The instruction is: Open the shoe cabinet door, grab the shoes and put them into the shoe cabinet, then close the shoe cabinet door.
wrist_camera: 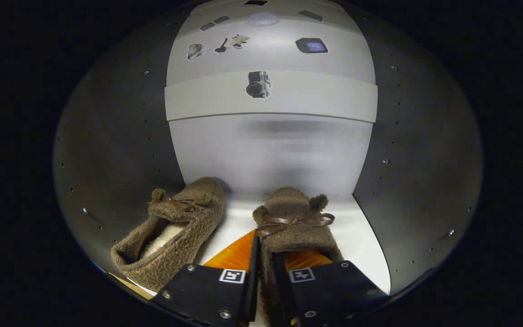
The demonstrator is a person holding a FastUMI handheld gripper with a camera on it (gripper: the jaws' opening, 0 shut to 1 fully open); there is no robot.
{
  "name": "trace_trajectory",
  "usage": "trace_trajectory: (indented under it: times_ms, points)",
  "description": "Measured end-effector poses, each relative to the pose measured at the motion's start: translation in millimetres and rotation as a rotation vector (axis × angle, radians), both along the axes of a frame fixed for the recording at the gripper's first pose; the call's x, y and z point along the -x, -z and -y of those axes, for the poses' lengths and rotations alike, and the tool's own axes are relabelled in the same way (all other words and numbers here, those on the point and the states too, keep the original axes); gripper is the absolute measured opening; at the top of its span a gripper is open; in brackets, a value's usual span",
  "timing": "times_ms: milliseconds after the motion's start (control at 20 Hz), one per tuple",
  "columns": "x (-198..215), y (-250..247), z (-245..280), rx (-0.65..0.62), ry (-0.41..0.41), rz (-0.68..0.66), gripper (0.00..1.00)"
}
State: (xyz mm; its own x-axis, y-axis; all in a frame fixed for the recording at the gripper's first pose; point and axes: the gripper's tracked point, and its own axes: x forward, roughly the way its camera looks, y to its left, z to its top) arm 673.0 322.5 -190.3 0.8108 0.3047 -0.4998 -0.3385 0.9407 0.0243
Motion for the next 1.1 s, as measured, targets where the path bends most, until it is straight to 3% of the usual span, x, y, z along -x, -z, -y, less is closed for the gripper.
trace_trajectory:
  times_ms: [150,450,750,1100]
  points:
    - [16,-6,0,0.028,-0.004,0.001,0.38]
    - [61,-36,5,0.105,-0.009,0.084,0.8]
    - [117,-73,15,0.077,0.041,0.144,0.94]
    - [209,-105,49,0.053,0.085,0.198,0.95]
